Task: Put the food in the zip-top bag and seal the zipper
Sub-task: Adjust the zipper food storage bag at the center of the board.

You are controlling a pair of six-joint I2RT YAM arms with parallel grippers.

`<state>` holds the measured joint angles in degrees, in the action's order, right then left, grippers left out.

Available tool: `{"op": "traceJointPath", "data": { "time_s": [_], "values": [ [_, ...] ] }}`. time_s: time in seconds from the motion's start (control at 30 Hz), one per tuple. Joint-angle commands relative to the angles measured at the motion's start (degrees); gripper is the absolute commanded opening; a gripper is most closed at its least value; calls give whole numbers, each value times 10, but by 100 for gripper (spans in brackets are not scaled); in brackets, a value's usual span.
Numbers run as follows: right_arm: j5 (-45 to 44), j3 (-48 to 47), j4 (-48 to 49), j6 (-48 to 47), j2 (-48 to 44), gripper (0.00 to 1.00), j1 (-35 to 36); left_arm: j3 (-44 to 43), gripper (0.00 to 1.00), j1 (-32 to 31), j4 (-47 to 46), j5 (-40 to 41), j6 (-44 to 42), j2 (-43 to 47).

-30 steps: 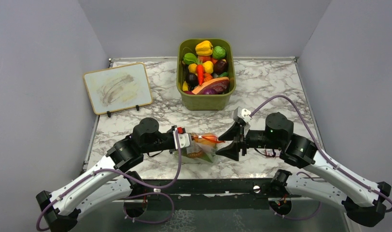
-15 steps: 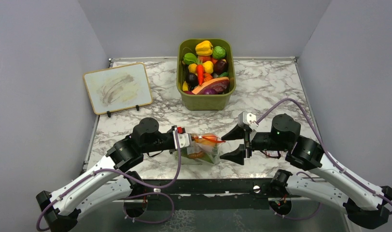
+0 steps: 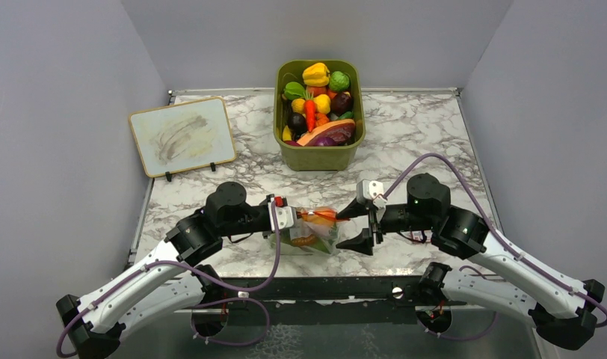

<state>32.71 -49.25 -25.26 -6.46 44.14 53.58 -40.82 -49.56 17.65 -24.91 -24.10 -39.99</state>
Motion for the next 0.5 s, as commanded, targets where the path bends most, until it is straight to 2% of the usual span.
{"op": "traceJointPath", "data": {
  "time_s": [0.0, 0.47],
  "values": [
    [-8, -4, 7, -12, 0, 67, 2, -9, 0, 0, -52, -26, 3, 6],
    [-32, -16, -9, 3, 0, 65, 2, -3, 0, 0, -58, -29, 6, 9]
  ]
}}
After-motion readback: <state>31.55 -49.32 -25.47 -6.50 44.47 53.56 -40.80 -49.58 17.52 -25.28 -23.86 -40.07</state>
